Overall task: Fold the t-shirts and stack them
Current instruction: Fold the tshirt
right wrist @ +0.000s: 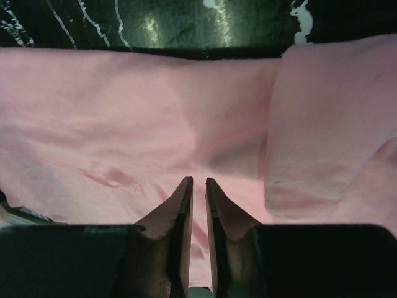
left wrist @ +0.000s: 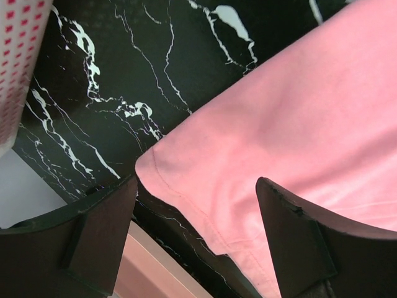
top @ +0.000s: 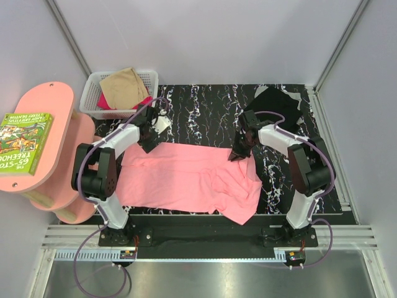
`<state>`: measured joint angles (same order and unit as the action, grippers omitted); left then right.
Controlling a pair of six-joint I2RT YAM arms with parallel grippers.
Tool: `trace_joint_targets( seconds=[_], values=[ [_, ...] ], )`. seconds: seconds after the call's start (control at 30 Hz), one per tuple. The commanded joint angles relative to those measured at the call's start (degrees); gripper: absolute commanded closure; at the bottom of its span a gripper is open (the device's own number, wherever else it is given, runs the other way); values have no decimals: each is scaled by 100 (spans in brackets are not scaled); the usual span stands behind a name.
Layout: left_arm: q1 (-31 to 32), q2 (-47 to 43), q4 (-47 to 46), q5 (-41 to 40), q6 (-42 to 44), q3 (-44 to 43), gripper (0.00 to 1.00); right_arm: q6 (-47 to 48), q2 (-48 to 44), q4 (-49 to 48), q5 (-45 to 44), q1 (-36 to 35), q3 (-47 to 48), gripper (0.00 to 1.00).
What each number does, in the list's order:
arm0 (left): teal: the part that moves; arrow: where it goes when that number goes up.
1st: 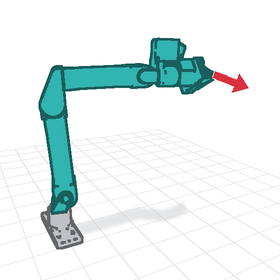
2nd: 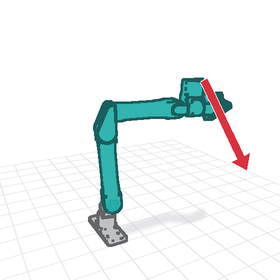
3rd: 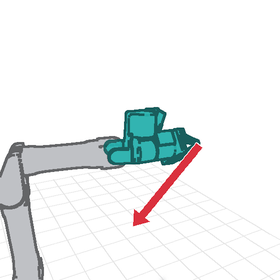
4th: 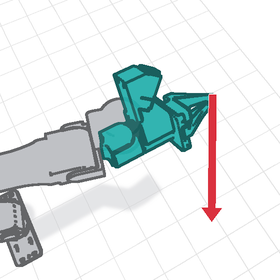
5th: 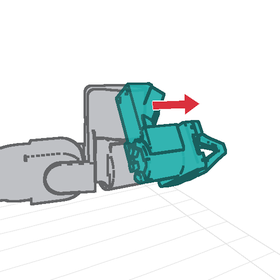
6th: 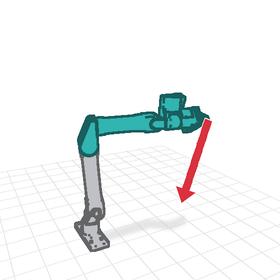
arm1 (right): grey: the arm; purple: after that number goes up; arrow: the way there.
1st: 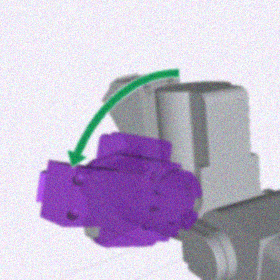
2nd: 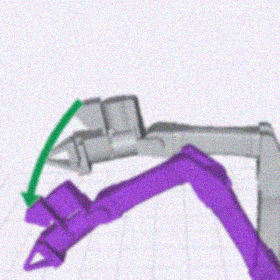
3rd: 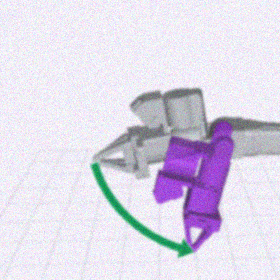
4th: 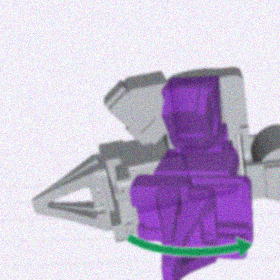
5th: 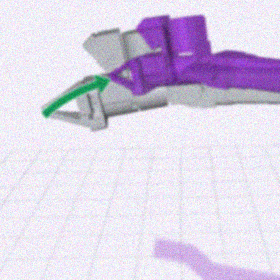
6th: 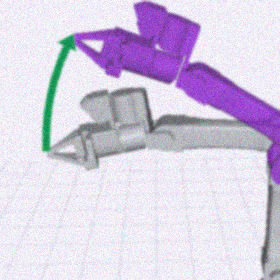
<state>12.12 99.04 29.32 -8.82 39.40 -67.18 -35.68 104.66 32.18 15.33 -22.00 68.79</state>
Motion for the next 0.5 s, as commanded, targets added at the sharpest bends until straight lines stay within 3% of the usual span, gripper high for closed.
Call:
trace_joint_targets(
  seconds=[0.0, 0.47],
  values=[
    [-43, 150, -278, -208, 59, -76, 17, 175, 116, -37, -356, 117, 64, 79],
    [1, 449, -260, -129, 15, 82, 19, 500, 652, 165, -628, 855, 55, 80]
  ],
)
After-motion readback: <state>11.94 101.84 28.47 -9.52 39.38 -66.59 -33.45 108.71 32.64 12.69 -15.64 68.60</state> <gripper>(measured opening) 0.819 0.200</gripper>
